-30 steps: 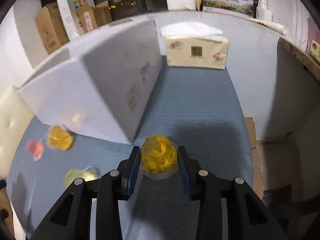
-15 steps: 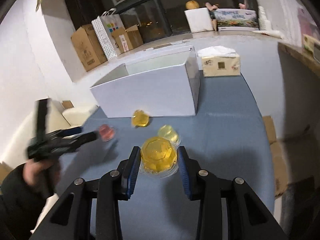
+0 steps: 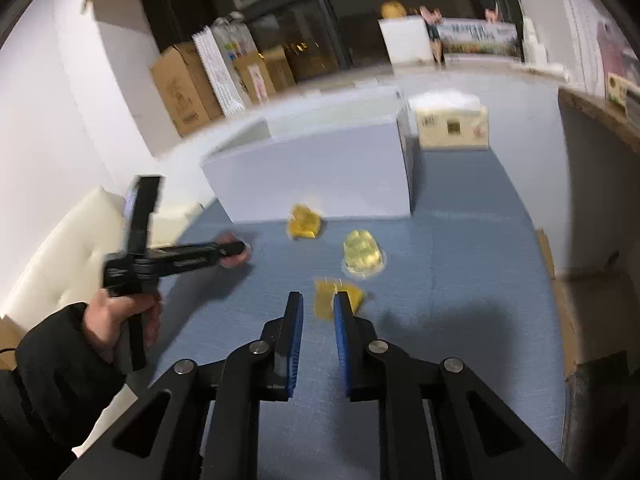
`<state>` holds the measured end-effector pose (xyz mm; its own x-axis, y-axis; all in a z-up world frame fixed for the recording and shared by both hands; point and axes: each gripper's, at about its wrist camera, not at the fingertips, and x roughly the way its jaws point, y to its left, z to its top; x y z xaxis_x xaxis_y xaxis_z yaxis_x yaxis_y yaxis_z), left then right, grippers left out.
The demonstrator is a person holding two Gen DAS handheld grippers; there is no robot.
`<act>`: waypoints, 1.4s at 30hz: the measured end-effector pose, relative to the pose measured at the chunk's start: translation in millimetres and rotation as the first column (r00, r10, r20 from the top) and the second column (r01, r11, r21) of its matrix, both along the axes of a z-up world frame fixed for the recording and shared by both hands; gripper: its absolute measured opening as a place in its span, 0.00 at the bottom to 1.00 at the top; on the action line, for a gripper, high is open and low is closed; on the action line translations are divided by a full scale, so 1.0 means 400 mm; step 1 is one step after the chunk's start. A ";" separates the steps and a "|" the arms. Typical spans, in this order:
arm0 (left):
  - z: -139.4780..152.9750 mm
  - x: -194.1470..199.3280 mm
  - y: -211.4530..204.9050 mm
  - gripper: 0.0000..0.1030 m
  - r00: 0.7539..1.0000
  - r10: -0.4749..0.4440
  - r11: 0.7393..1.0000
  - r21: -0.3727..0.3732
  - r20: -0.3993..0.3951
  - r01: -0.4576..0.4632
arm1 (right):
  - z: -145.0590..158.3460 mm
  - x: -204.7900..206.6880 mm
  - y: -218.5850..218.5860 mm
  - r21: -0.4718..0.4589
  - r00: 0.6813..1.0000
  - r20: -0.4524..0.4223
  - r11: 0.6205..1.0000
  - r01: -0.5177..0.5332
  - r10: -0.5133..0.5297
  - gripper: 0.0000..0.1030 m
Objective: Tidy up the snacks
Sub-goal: 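Grasp a yellow jelly cup with the right tool while the left tool grasps the other red jelly cup, then carry both jelly cups into the white box and open both tools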
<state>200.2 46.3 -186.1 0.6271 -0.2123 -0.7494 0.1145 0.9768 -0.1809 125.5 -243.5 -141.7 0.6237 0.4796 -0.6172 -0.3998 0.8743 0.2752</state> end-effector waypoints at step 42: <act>0.404 0.039 0.013 0.37 0.949 -0.080 0.995 -0.024 0.304 0.092 | 0.260 0.341 0.138 0.003 0.990 0.136 0.999 0.043 -0.043 0.45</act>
